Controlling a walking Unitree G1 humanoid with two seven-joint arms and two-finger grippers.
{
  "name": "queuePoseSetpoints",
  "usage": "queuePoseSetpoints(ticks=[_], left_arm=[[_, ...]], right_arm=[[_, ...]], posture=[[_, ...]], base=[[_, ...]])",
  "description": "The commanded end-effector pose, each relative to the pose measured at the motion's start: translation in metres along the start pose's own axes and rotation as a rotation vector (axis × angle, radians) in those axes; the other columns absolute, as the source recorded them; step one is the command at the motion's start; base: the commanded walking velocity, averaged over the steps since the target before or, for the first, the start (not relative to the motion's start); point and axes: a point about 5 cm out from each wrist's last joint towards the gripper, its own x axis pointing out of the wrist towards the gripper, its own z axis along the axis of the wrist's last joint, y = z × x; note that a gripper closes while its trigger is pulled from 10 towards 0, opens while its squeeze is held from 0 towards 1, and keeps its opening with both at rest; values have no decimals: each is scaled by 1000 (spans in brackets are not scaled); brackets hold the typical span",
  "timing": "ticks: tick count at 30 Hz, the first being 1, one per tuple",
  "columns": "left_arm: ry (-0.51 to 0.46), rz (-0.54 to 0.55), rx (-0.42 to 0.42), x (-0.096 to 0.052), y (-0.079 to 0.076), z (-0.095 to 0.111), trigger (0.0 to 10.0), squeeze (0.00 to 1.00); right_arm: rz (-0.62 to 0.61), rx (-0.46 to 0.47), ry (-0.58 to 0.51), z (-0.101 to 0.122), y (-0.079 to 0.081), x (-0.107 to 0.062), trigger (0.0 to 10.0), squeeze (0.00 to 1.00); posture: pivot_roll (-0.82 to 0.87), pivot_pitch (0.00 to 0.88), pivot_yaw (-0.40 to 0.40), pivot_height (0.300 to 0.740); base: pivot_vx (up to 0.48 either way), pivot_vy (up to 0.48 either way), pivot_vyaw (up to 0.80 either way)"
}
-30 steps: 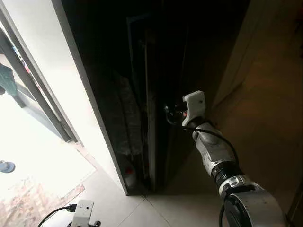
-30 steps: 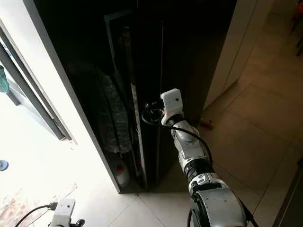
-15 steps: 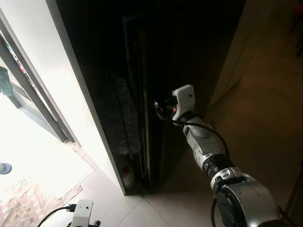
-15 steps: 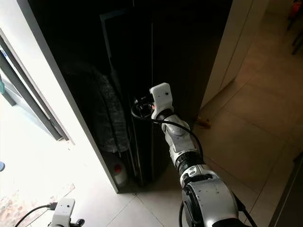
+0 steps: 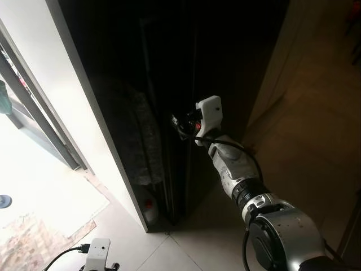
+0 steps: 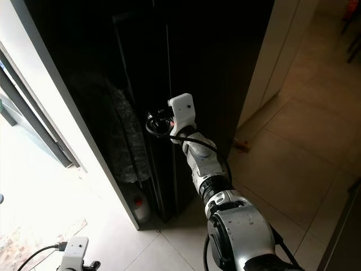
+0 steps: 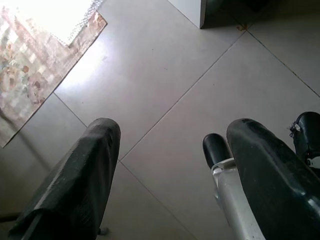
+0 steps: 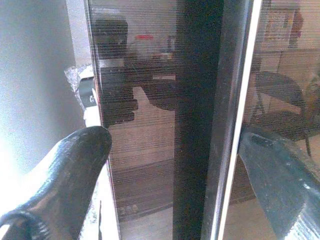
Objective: Restocking fridge
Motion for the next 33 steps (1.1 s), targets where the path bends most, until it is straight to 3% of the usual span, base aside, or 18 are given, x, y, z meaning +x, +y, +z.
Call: queuePoseSetpoints(ticks=[1,18,27,33], left_arm=[[7,17,-11,-1,3,-3,10000,0],[4,9,-23,-1,0,-3,10000,0],[8,5,-24,-1,-3,-5,10000,0],[15,-5,-15,-1,-5,-6,10000,0]], right_arm=[[118,-1,-23,10,24,13,10000,0],[181,49,-21,11,44,20,10000,0],[89,19,-30,-9,22,-3,10000,0],[-120,1,-84,-23,-12,-42,10000,0]], posture=[[-106,0,27,740],[-102,0,6,740],[-121,0,-5,740],[-154,0,-12,740]], base=[[0,0,0],[0,0,0],[0,0,0],[0,0,0]])
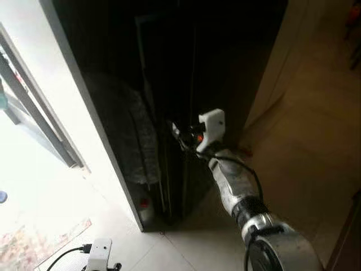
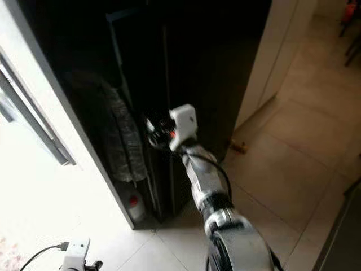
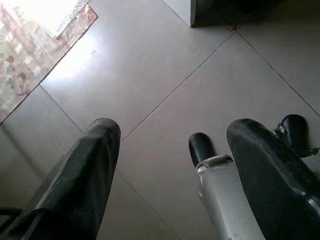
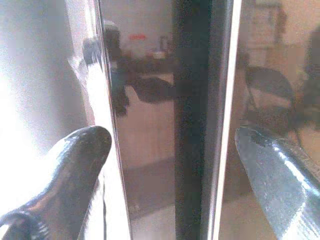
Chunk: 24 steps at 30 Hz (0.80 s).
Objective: Restocking fridge
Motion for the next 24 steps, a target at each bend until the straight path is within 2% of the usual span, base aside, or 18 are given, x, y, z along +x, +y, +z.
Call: queuePoseSetpoints(ticks=[1,2,4,7,8,9,10,11,12,13,14,15,17,19,21,22,24], left_arm=[[15,4,-6,-1,-1,-5,10000,0],[15,2,-5,-1,-1,-6,10000,0],[16,-2,-7,-1,-3,-6,10000,0],[16,-4,-9,-1,-4,-6,10000,0],[16,-5,-10,-1,-5,-6,10000,0],[16,-5,-10,-1,-5,-6,10000,0],[17,-6,-10,-1,-5,-6,10000,0],[18,-7,-8,-1,-6,-7,10000,0],[18,-7,-8,-1,-6,-7,10000,0],[18,-7,-10,-1,-6,-7,10000,0],[18,-7,-12,-1,-6,-7,10000,0],[18,-7,-12,-1,-6,-7,10000,0],[17,-7,-15,-1,-7,-6,10000,0],[16,-7,-15,-1,-7,-6,10000,0],[14,-6,-18,-1,-7,-6,10000,0],[14,-5,-20,-1,-6,-6,10000,0],[13,-5,-20,-1,-6,-6,10000,0]], right_arm=[[-42,-40,-63,14,-8,-1,10000,0],[-62,-47,-65,13,-12,-6,10000,0],[-177,-59,-70,12,-32,-27,10000,0],[-295,-93,-71,12,-51,-47,10000,0],[-379,-97,-68,12,-63,-60,10000,0],[-379,-97,-68,12,-63,-60,10000,0],[-413,-92,-67,11,-68,-65,10000,0],[-503,-108,-36,7,-82,-80,10000,0],[-503,-108,-36,7,-82,-80,10000,0],[-567,-114,-14,3,-91,-90,10000,0],[-711,-82,50,-9,-112,-116,10000,0],[-711,-82,50,-9,-112,-116,10000,0],[-828,-60,210,-40,-129,-151,10000,0],[-858,-42,276,-52,-130,-165,10000,0],[-901,-8,399,-73,-130,-188,10000,0],[-923,26,496,-89,-125,-206,10000,0],[-933,58,583,-103,-117,-220,10000,0]], posture=[[-157,0,-15,740],[-157,0,-17,740],[-158,7,-26,740],[-166,11,-29,740],[-174,13,-31,740],[-174,13,-31,740],[-176,13,-33,740],[-176,14,-36,740],[-176,14,-36,740],[-178,15,-36,740],[-179,14,-39,740],[-179,14,-39,740],[-179,15,-41,740],[-178,15,-41,740],[-172,15,-42,740],[-170,15,-42,740],[-171,14,-38,740]], base=[[0,0,0],[0,0,0],[0,0,0],[0,0,0],[0,0,0],[0,0,0],[0,0,0],[0,0,0],[0,0,0],[0,0,0],[0,0,0],[0,0,0],[0,0,0],[0,0,0],[0,0,0],[0,0,0],[0,0,0]])
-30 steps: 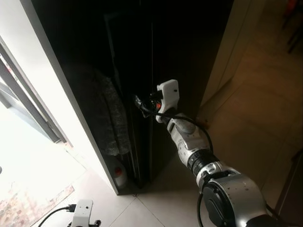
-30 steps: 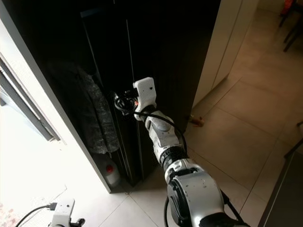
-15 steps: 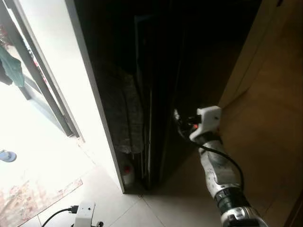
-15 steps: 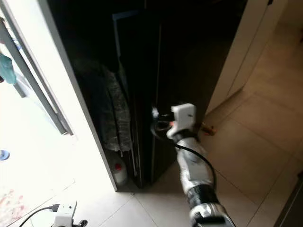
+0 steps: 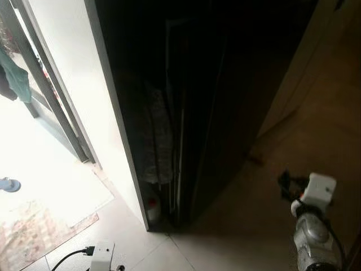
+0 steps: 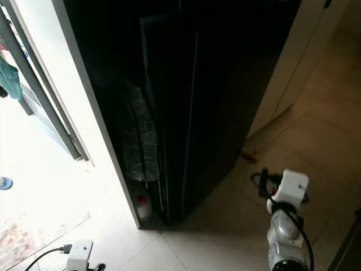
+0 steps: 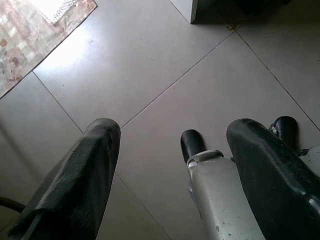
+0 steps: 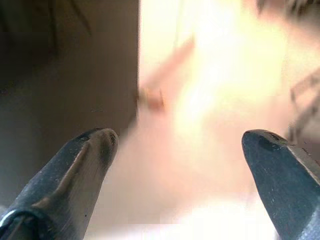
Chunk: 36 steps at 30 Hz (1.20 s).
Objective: Restocking fridge
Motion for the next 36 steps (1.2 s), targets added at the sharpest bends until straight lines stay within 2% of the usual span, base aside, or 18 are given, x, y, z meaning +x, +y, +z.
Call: queuePoseSetpoints(ticks=[1,4,9,10,11,12,13,18,20,22,29,36], left_arm=[[6,12,-13,-1,2,-3,10000,0],[6,12,-10,-1,2,-3,10000,0],[6,15,-4,-1,4,-2,10000,0],[5,17,-5,-1,4,-2,10000,0],[5,17,-5,-1,4,-2,10000,0],[2,20,-7,0,5,-2,10000,0],[0,22,-12,0,5,-1,10000,0],[0,25,-9,0,6,-1,10000,0],[1,25,-6,0,6,-1,10000,0],[2,25,-5,0,7,-1,10000,0],[6,29,4,-1,9,-2,10000,0],[8,30,17,-1,11,-3,10000,0]], right_arm=[[-16,-3,122,-25,-4,-8,10000,0],[7,-30,275,-61,-2,-27,10000,0],[97,-57,447,-99,12,-53,10000,0],[152,-83,553,-116,18,-65,10000,0],[152,-83,553,-116,18,-65,10000,0],[215,-134,640,-128,23,-76,10000,0],[260,-194,639,-130,26,-78,10000,0],[244,-190,654,-131,25,-80,10000,0],[252,-230,667,-132,23,-80,10000,0],[258,-231,669,-132,22,-80,10000,0],[258,-276,707,-134,14,-82,10000,0],[268,-275,711,-135,15,-82,10000,0]], posture=[[-171,14,-36,740],[-163,14,-28,740],[-171,12,-18,740],[-155,12,-18,740],[-155,12,-18,740],[-146,12,-20,740],[-144,13,-20,740],[-147,18,-16,740],[-146,18,-14,740],[-144,19,-13,740],[-131,10,-7,740],[-130,0,1,740]], base=[[0,0,0],[0,0,0],[0,0,0],[0,0,0],[0,0,0],[0,0,0],[0,0,0],[0,0,0],[0,0,0],[0,0,213],[0,0,746],[0,0,800]])
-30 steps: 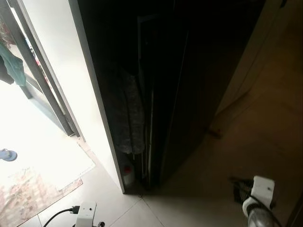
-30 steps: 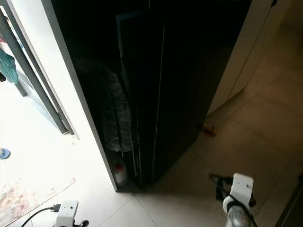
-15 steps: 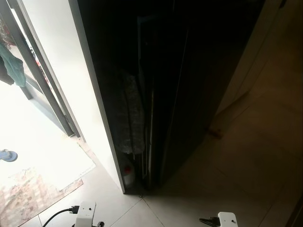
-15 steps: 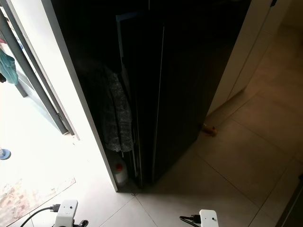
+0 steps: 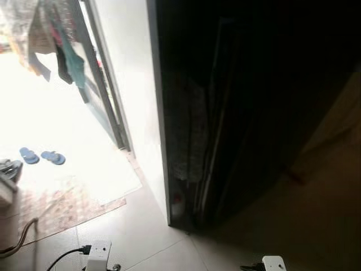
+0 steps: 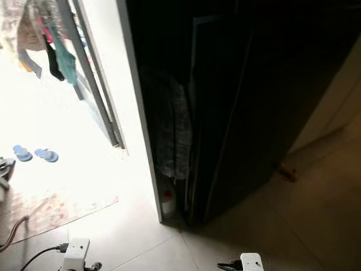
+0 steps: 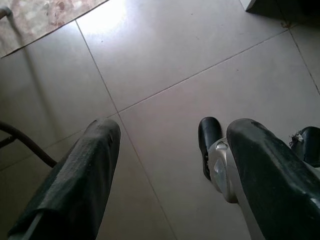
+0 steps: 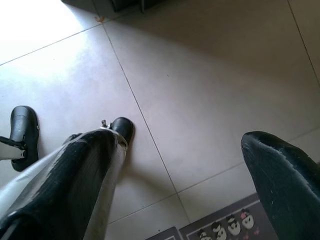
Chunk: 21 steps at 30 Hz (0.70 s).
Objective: Restocking fridge
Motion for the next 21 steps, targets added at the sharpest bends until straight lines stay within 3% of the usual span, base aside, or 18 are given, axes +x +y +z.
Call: queuePoseSetpoints(ticks=[1,21], left_arm=[[10,6,6,-1,2,-3,10000,0],[19,-3,20,-1,1,-7,10000,0]], right_arm=[[11,-2,19,-3,2,0,10000,0],[26,-39,21,-4,3,0,10000,0]], posture=[[-129,0,1,740],[-127,0,-4,740]], base=[[0,0,800],[0,0,800]])
